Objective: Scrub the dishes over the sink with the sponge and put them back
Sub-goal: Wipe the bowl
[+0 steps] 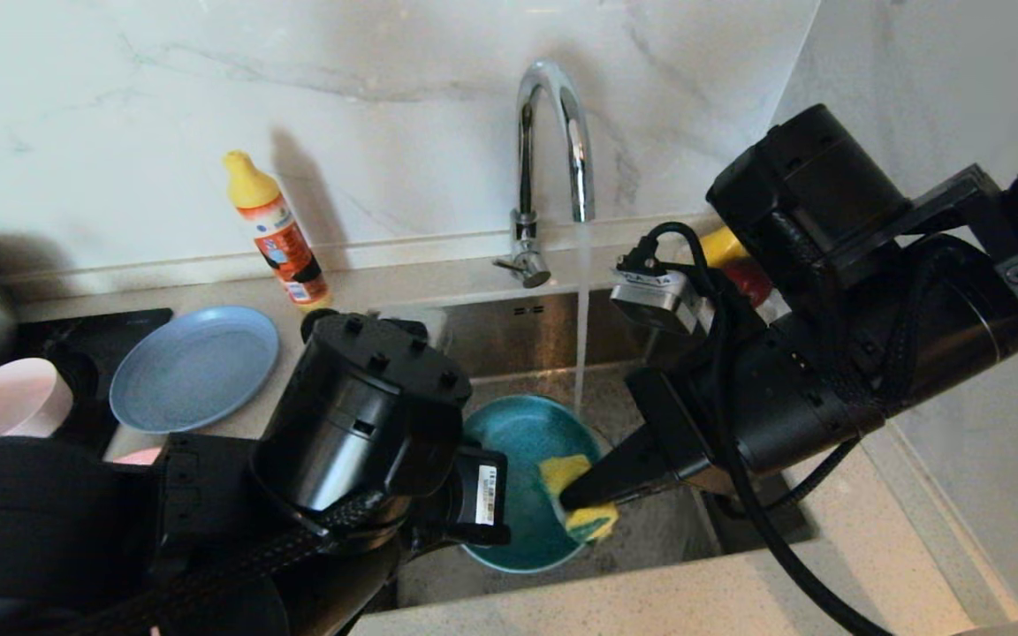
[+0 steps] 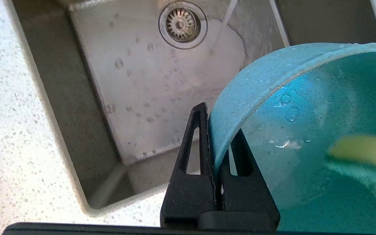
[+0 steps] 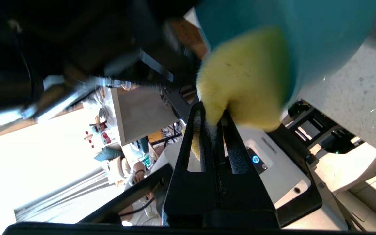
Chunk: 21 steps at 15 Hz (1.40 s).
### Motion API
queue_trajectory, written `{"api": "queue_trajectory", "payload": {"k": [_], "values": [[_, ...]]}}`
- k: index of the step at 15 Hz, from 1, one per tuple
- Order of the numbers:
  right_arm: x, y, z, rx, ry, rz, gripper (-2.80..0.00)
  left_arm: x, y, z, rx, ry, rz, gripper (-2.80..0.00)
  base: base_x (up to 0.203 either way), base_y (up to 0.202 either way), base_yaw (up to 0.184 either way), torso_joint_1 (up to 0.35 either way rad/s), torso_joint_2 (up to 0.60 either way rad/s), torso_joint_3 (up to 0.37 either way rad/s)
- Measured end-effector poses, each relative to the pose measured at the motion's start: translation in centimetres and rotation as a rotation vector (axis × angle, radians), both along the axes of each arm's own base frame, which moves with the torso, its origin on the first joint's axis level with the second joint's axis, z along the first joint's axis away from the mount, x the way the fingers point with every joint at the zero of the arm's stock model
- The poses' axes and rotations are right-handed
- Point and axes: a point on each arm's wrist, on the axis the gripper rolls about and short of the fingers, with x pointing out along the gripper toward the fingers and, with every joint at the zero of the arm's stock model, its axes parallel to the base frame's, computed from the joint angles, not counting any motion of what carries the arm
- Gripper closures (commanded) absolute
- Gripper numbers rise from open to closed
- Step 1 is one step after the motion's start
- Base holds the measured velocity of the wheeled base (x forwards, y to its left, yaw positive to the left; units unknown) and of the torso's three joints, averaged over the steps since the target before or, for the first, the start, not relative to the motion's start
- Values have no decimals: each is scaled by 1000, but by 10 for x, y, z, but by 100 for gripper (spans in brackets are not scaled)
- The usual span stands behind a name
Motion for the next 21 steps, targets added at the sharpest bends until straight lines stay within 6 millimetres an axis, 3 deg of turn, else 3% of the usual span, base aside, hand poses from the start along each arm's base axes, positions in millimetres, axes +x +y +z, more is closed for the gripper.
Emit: {"api": "queue_trajectory", "payload": {"k": [10, 21], "values": [[12, 12, 6, 11, -28, -9, 0, -5, -3, -6, -22, -20, -22, 0, 0, 0, 0, 0, 0, 0], [22, 22, -12, -28, 10, -9, 0, -4, -4, -5, -27, -21, -22, 0, 0, 0, 0, 0, 0, 0]]}}
